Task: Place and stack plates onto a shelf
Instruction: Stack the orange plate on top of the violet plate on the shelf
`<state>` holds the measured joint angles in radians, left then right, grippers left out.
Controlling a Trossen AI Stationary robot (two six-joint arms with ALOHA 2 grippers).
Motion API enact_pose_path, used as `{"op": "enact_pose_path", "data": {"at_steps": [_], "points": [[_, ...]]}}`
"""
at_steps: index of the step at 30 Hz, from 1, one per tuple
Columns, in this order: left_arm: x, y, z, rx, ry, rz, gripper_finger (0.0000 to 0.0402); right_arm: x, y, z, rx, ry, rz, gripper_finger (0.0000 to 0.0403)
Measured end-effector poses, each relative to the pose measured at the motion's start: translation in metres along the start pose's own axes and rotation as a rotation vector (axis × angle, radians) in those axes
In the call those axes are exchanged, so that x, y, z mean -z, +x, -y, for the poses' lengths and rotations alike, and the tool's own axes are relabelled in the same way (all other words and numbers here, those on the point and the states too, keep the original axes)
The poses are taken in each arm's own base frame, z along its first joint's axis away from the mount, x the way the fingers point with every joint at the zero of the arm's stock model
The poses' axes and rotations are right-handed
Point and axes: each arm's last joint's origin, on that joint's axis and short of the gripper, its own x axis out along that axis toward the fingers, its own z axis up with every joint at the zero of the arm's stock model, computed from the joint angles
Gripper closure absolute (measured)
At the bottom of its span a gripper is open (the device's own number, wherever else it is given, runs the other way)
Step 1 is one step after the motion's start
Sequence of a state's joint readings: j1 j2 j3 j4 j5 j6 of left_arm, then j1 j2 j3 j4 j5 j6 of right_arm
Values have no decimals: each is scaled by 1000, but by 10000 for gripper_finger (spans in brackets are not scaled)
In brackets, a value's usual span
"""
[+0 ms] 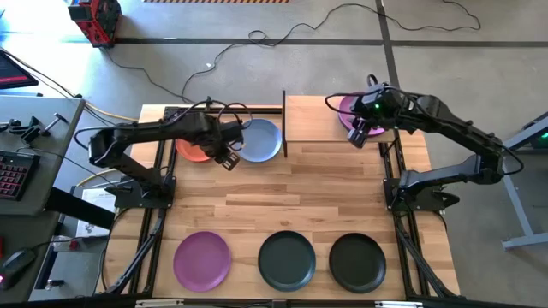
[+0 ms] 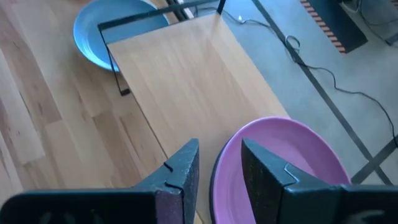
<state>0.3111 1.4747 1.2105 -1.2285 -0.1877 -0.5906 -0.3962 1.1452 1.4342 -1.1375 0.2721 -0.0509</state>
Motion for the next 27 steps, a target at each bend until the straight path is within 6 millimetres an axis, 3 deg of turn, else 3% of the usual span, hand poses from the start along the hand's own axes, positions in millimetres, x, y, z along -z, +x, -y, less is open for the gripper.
{"op": "enact_pose_path", "data": {"at_steps": [11, 27], "points": [[9, 53, -15, -169, -47, -123, 286, 2, 2, -1, 0, 24, -12, 306], [15, 88, -23, -128, -20, -99, 286, 2, 3, -1, 0, 22, -12, 306]]}}
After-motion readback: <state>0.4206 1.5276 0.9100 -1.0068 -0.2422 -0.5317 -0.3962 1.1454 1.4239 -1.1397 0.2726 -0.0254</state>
